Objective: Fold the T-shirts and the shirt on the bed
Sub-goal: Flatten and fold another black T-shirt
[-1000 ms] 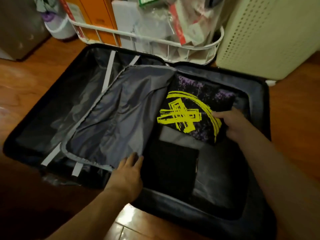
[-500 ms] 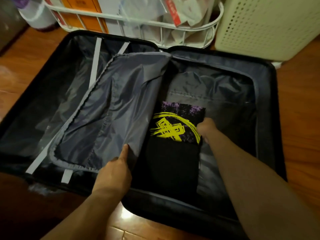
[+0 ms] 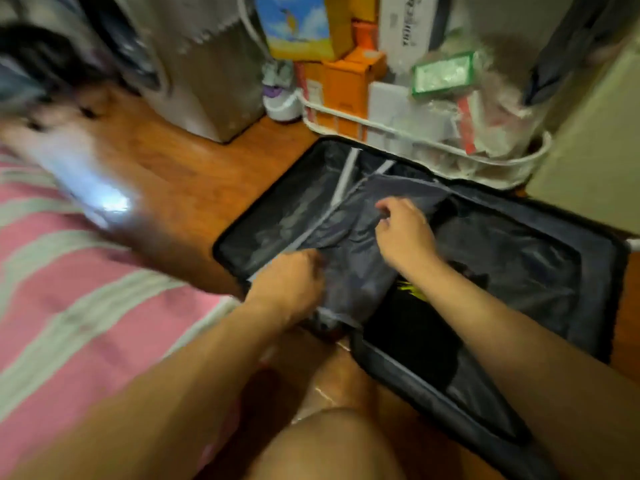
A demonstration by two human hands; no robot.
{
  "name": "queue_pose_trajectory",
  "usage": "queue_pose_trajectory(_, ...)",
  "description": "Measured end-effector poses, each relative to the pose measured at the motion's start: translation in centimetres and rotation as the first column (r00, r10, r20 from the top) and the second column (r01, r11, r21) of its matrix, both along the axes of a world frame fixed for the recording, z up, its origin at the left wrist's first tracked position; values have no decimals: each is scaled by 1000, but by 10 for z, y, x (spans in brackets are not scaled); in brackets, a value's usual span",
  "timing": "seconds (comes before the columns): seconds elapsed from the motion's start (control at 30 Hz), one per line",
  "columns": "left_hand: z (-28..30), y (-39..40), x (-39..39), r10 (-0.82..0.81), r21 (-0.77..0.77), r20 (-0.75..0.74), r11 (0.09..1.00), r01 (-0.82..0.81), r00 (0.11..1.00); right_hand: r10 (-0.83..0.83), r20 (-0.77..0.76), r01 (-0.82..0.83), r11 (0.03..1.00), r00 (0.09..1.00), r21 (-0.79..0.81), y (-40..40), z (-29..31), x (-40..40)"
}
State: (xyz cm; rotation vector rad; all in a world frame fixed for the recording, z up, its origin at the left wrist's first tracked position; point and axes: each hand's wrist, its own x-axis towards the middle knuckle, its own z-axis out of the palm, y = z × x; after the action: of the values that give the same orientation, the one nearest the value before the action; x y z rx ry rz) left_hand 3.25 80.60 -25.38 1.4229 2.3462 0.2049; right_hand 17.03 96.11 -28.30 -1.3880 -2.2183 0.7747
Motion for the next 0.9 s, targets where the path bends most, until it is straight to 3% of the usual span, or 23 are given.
queue_pose_trajectory(0.1, 69, -102, -48, 186, 144, -31, 973, -180, 982, 263, -108, -261, 965, 959, 32, -94, 94, -91)
queue_pose_trajectory(0.23, 128, -308, -106, 529, 212, 24, 826, -522, 848, 620, -151, -616, 784, 770, 76, -259, 159, -200)
queue_pose_trajectory(0.4, 165, -599, -111, 882, 192, -7, 463, -865, 471, 925, 17, -925, 379, 380, 31, -485, 202, -284)
queue_pose_trajectory(0.53, 160, -776, -68, 988, 188, 76, 121, -975, 138, 982, 173, -996, 81, 73, -38, -631, 214, -310)
queue_pose_trajectory(0.6, 149, -829, -46, 992, 180, 119, 13, -983, 35, 970, 239, -996, -19, -40, -92, -682, 202, -317)
queue_pose_trajectory(0.7, 123, -865, -35, 988, 174, 155, -30, -984, -3, 938, 327, -982, -64, -120, -177, -714, 158, -323)
queue_pose_trajectory(0.77, 105, -876, -44, 983, 173, 178, -75, -982, -44, 867, 468, -974, -79, -172, -212, -716, 128, -321)
queue_pose_trajectory(0.9, 88, -889, -83, 978, 191, 95, -199, -961, -184, 824, 541, -964, -24, -168, -264, -720, 117, -328)
